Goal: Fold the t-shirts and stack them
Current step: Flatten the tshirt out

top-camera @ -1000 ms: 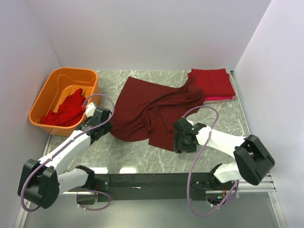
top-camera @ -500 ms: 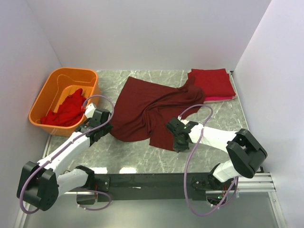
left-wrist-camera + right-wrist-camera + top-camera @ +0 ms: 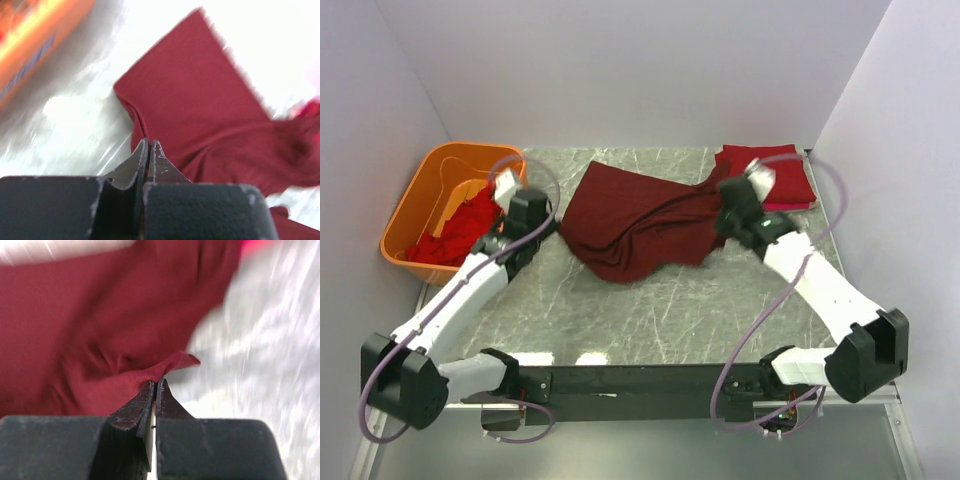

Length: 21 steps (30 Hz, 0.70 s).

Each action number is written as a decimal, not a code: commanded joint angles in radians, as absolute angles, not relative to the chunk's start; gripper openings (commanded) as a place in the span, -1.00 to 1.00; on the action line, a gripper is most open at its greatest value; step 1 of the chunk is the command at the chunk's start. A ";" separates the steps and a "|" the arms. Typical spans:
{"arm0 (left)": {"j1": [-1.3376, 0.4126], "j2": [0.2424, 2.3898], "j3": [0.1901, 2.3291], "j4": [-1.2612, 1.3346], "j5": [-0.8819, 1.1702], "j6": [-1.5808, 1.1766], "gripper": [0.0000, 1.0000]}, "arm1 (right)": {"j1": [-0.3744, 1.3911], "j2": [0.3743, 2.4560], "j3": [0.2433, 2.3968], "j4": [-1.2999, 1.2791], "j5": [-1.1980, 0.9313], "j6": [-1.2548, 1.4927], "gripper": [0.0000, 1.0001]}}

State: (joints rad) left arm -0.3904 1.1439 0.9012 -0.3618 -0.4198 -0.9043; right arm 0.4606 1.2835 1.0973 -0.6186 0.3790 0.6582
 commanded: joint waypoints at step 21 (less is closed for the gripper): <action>-0.388 1.046 1.600 -0.242 -0.499 -0.595 -0.99 | 0.242 1.108 1.971 -0.629 0.420 0.246 -1.00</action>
